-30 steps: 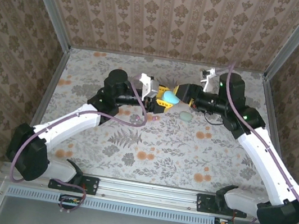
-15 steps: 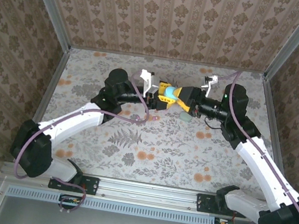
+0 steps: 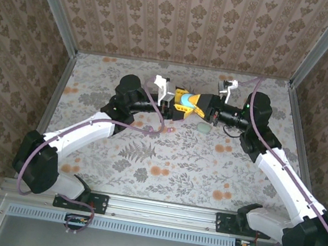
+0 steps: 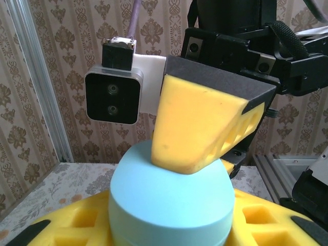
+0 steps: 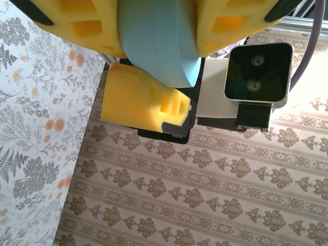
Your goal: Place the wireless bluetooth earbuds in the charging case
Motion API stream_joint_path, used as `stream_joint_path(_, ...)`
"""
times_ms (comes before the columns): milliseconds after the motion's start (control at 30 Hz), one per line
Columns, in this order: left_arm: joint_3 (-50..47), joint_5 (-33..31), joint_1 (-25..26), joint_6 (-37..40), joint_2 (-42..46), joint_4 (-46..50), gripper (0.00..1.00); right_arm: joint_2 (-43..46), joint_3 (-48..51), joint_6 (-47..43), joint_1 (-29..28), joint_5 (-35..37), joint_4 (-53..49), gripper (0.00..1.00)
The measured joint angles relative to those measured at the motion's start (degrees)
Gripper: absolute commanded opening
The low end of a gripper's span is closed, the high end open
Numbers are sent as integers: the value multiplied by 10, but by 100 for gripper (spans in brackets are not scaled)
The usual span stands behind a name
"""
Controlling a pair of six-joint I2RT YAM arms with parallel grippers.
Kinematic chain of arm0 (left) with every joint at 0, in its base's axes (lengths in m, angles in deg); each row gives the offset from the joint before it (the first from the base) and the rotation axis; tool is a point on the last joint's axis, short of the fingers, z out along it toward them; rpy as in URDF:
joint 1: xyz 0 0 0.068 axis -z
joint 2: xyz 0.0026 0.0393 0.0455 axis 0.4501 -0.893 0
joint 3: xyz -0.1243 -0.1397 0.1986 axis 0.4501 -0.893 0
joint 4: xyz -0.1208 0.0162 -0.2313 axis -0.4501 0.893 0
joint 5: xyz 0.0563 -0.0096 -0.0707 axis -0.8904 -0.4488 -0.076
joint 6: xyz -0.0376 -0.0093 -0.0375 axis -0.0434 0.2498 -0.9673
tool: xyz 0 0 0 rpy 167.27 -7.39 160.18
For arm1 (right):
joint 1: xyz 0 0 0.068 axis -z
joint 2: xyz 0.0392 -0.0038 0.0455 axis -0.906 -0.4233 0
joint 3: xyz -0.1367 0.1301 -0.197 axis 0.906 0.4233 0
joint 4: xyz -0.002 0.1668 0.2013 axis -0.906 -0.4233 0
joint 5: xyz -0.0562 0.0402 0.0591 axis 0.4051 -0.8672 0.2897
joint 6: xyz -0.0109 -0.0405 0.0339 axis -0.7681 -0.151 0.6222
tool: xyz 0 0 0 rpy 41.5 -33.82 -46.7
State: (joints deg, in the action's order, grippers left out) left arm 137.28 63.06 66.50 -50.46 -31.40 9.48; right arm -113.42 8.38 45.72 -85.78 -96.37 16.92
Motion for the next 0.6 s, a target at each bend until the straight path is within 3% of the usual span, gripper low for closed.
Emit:
stream_joint_path(100,3,-4,1,9,0,13,70,14,6,-14,3,14,-18,24)
stream_joint_path(200,6,-10,1,19,0,29,79,37,18,-30,15,34,-40,24)
stream_joint_path(433,1,-64,0,36,1,52,81,108,66,-80,88,111,-136,24)
stream_joint_path(600,-20,-129,-6,36,12,60,81,113,123,-112,143,152,-192,22)
